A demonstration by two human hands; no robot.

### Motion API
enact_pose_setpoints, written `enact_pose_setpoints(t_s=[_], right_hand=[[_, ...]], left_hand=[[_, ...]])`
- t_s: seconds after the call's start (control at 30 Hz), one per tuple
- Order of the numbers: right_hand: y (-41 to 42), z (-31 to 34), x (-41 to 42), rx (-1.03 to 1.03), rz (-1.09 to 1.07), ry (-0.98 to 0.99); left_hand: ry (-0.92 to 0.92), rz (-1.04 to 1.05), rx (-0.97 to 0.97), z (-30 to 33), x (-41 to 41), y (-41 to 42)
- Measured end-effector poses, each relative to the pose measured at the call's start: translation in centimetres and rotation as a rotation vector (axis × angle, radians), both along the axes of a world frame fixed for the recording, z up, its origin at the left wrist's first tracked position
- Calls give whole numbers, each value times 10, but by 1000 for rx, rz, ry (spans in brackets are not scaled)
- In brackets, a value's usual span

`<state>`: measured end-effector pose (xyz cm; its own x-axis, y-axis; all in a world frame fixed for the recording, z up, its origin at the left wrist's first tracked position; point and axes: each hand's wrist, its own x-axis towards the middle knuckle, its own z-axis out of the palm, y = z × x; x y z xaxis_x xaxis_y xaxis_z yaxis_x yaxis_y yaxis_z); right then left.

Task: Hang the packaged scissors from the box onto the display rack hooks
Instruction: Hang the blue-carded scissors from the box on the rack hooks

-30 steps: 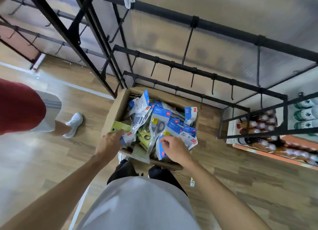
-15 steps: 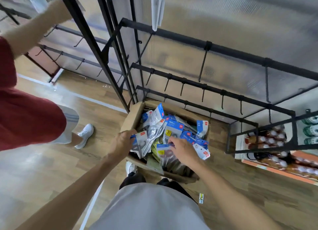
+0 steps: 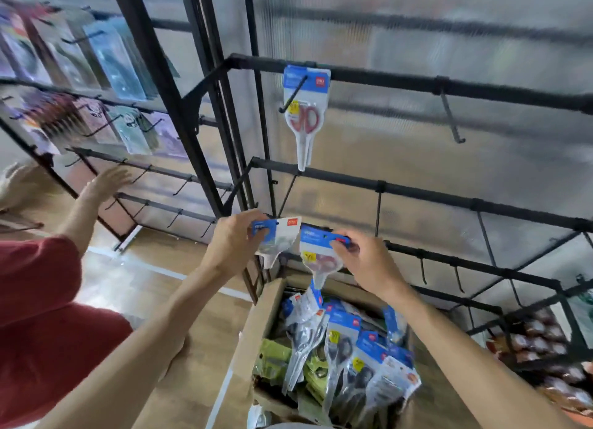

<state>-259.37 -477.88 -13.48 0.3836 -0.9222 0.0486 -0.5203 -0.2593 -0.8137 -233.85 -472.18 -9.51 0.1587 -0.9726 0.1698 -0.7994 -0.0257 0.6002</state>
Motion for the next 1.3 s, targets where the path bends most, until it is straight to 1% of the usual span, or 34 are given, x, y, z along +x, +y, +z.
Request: enact_pose_setpoints(t_s=[0.17, 0.3, 0.4, 0.47, 0.57, 0.63, 0.77, 0.9, 1.0, 1.17, 1.3], right_hand=[[-43, 83, 25, -197, -15, -106], [-58, 134, 44, -294, -3, -141], [-66, 157, 60, -338, 12, -160], [-68, 167, 73, -386, 18, -135], [-70, 173, 92, -431, -28, -121], [-73, 173, 100, -410, -80, -130], [-82, 163, 108, -275, -103, -156], [-87, 157, 113, -250, -112, -149], [-105, 160, 116, -228, -175, -126], [-161, 161, 126, -138, -313, -71], [-187, 161, 129, -185, -401, 41]], left_hand=[[-11, 28, -160, 58, 17, -21], [-35, 56, -242, 85, 29, -30], [-51, 71, -270, 99, 36, -30], [-81, 63, -281, 106, 43, -28], [-130, 58, -314, 117, 54, -25], [-146, 73, -320, 124, 60, -25], [-135, 84, -344, 131, 64, -23], [-117, 81, -347, 126, 64, -22], [-112, 61, -348, 127, 62, -24], [-155, 17, -354, 135, 53, -30], [-152, -4, -369, 139, 50, -33]])
